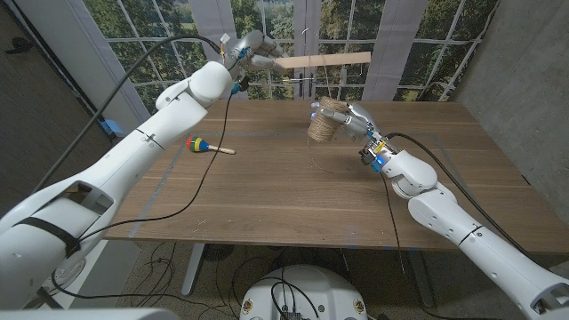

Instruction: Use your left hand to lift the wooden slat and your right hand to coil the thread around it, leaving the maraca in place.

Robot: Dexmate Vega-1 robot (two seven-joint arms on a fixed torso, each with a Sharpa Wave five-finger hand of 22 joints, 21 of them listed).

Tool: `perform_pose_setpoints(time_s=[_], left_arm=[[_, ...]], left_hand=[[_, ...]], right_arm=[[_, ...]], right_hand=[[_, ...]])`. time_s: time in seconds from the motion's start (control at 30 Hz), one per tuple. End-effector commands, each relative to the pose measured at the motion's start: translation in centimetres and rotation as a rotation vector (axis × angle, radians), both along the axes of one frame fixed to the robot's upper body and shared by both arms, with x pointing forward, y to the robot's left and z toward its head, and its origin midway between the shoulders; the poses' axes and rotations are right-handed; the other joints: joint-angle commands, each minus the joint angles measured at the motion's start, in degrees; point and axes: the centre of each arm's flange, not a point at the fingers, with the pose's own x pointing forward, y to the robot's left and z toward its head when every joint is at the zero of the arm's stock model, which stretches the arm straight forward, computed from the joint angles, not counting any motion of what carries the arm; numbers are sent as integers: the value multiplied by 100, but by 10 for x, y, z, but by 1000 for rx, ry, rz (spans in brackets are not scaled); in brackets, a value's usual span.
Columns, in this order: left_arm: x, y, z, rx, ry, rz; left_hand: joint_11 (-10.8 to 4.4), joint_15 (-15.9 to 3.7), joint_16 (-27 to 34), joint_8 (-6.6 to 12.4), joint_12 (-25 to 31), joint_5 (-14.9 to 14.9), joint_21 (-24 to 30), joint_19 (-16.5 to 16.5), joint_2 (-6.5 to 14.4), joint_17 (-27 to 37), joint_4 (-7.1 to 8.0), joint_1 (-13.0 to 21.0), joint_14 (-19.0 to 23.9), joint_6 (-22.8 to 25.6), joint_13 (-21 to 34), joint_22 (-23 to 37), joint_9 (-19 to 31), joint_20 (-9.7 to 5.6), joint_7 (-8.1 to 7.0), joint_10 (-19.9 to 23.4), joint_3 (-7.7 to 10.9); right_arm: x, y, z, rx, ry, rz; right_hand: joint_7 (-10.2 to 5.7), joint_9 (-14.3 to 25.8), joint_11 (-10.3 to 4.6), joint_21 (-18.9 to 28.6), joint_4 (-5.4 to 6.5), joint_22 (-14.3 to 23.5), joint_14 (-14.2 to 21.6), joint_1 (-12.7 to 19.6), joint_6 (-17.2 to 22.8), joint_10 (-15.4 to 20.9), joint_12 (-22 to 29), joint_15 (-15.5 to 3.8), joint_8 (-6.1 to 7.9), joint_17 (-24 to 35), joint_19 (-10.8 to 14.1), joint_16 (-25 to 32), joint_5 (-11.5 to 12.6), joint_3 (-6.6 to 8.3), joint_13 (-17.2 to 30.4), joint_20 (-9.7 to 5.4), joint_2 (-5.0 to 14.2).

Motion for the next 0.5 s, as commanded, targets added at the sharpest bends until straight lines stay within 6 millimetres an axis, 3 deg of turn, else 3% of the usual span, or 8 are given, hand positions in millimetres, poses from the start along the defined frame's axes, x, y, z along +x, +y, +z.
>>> perform_pose_setpoints(time_s=[0.03, 0.5], left_arm=[[-7, 0, 2, -16, -29, -16], [-12, -2, 6, -18, -60, -29]], left_hand=[[-6, -573, -3, 10, -8, 18, 36, -13, 836, 31, 26, 786, 612, 62, 16, 10, 6, -424, 12, 57, 33], [-8, -574, -19, 1, -26, 18, 57, -33, 835, 42, 29, 781, 613, 64, 35, 9, 7, -420, 17, 51, 34]], right_arm=[[23, -4, -36, 135, 140, 70], [47, -18, -69, 352, 314, 73]], right_hand=[[-984, 14, -545, 51, 310, -7, 173, 1148, 1799, 724, 37, -915, 17, 39, 25, 67, 23, 319, 20, -204, 1149], [-941, 13, -485, 117, 305, -8, 312, 1182, 1814, 783, 41, -901, 14, 98, 81, 125, 10, 321, 5, -237, 1158]])
